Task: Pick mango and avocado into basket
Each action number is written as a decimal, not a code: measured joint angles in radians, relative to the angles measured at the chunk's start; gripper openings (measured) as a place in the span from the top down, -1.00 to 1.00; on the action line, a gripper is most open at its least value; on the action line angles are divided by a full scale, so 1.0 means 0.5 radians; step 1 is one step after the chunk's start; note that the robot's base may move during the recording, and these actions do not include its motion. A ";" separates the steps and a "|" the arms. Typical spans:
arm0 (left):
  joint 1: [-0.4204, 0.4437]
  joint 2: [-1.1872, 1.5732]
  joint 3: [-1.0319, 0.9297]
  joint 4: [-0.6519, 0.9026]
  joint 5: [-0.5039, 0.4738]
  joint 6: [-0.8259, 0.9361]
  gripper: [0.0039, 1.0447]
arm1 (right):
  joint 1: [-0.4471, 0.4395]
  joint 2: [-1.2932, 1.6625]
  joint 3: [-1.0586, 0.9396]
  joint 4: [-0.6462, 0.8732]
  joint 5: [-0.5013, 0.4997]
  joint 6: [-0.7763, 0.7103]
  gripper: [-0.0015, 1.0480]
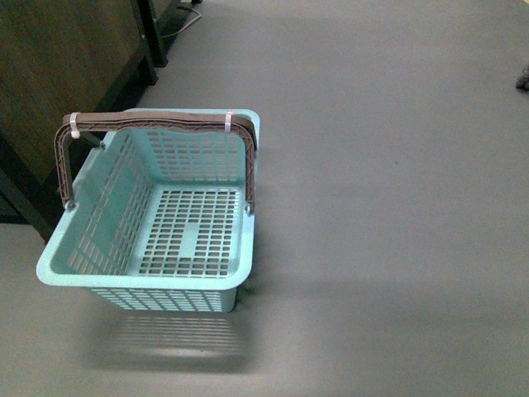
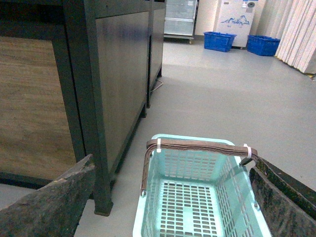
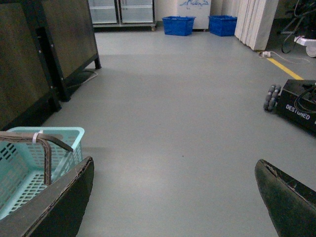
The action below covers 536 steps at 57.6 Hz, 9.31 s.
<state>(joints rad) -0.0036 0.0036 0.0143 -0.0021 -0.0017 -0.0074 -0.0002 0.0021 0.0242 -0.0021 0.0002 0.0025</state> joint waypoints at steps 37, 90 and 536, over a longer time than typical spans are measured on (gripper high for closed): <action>-0.220 1.853 0.282 0.674 -0.341 -1.785 -0.84 | 0.000 0.000 0.000 0.000 0.000 0.001 -0.83; -0.333 4.855 2.351 1.727 -0.252 -2.941 -0.84 | 0.000 0.000 0.000 0.000 0.000 0.000 -0.83; -0.534 3.406 1.741 1.371 0.549 -1.614 0.73 | -0.001 0.002 -0.001 0.002 -0.007 0.001 -0.83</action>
<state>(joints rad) -0.2707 1.7065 0.8848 0.6834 0.2729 -0.8146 -0.0006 0.0029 0.0238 -0.0013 -0.0032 0.0029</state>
